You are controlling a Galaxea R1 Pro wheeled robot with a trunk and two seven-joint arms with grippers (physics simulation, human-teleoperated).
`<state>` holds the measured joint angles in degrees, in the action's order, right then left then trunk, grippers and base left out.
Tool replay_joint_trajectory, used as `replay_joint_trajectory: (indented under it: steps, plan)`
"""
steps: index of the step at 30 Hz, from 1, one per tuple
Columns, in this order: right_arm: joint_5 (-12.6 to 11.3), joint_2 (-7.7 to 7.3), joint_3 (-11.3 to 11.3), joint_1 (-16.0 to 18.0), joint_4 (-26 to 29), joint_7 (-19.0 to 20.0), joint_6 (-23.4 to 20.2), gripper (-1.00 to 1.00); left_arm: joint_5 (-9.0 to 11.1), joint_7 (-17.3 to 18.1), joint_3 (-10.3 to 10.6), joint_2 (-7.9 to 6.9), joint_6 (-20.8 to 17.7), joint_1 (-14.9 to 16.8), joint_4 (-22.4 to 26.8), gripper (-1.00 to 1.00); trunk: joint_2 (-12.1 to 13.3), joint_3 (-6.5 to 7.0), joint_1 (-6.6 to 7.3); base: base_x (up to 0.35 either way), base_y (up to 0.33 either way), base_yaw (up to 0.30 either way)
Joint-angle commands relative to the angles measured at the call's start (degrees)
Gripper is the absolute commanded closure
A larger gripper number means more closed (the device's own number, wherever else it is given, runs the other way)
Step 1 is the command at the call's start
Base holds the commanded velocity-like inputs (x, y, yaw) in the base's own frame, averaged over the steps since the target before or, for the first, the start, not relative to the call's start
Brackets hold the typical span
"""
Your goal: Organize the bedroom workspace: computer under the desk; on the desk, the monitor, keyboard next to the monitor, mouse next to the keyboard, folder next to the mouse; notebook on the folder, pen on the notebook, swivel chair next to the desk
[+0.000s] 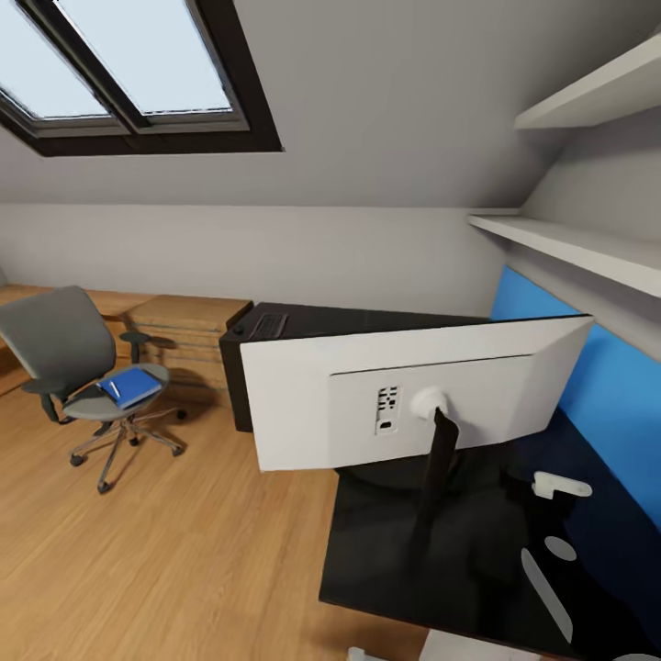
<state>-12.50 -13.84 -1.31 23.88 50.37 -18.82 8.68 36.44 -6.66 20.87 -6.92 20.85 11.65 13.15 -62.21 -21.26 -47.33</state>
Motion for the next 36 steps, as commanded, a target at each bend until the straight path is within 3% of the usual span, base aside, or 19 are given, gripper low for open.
replay_joint_trajectory:
  steps: [1, 13, 36]
  plan:
    - [-0.6, -0.05, -0.1, 0.0, 0.0, -0.1, 0.4, -1.00, 0.1, -0.5, 0.5, -0.02, 0.1, 0.0, 0.0, -1.00, 0.0, -0.11, 0.01, -0.077, -0.105, 0.198]
    - [-0.6, -0.05, 0.0, 0.0, 0.0, -0.1, 0.4, -1.00, 0.1, -0.3, 0.4, -0.02, 0.1, 0.0, -0.1, -1.00, 0.0, -0.22, 0.01, -0.015, -0.022, 0.045]
    - [-0.6, -0.05, 0.0, 0.0, 0.0, -0.1, 0.5, -1.00, 0.1, -0.3, 0.4, -0.02, 0.2, 0.0, -0.1, -1.00, 0.0, -0.22, 0.01, 0.170, 0.000, 0.000]
